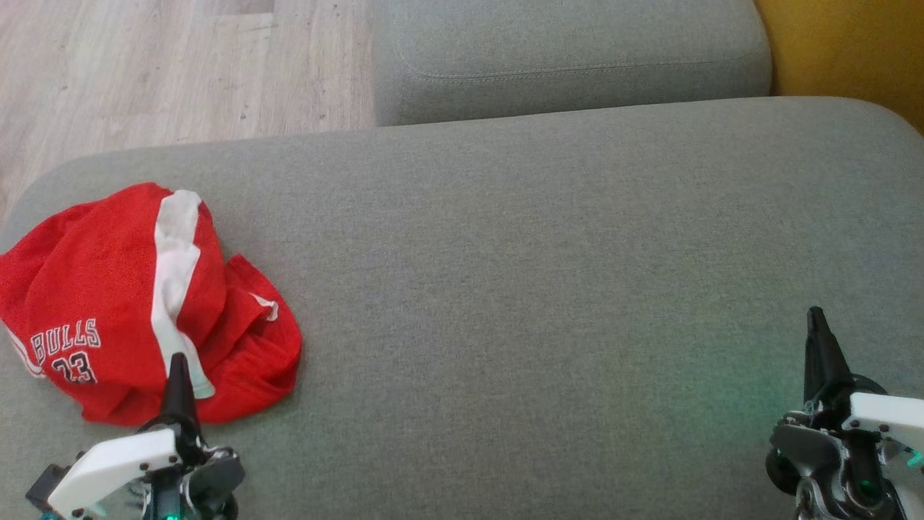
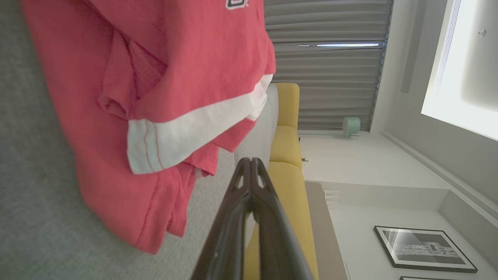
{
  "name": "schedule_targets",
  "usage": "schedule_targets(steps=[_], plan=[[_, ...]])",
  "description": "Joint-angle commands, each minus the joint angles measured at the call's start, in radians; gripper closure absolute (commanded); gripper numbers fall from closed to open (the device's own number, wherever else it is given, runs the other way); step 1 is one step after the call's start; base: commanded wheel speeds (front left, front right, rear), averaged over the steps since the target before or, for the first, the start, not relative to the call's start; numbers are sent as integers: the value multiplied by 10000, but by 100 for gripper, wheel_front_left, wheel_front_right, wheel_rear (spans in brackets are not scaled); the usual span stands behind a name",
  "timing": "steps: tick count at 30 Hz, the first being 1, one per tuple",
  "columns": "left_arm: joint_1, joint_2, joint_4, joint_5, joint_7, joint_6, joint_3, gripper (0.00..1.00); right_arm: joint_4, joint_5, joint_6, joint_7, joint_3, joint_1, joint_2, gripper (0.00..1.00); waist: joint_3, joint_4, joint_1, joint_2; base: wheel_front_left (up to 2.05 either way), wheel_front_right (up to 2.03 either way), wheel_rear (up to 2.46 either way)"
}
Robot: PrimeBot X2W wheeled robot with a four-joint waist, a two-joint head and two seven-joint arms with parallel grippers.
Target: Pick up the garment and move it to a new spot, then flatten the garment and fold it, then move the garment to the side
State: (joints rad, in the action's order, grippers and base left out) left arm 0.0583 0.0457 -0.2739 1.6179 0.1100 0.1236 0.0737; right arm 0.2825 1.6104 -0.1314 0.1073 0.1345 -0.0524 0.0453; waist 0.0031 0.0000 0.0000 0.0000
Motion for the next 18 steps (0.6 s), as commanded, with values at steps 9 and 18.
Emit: schedule_targets(steps=[9, 18], plan=[[496, 45, 291, -90, 30, 71, 397, 100, -378, -15, 7, 56, -211, -555, 49, 100, 0, 0, 0, 0, 0, 0, 0], [-203, -12, -337, -49, -111, -4, -106, 0, 345, -72, 0, -109, -113, 169, -25, 0, 7, -6, 0, 0, 0, 0, 0]])
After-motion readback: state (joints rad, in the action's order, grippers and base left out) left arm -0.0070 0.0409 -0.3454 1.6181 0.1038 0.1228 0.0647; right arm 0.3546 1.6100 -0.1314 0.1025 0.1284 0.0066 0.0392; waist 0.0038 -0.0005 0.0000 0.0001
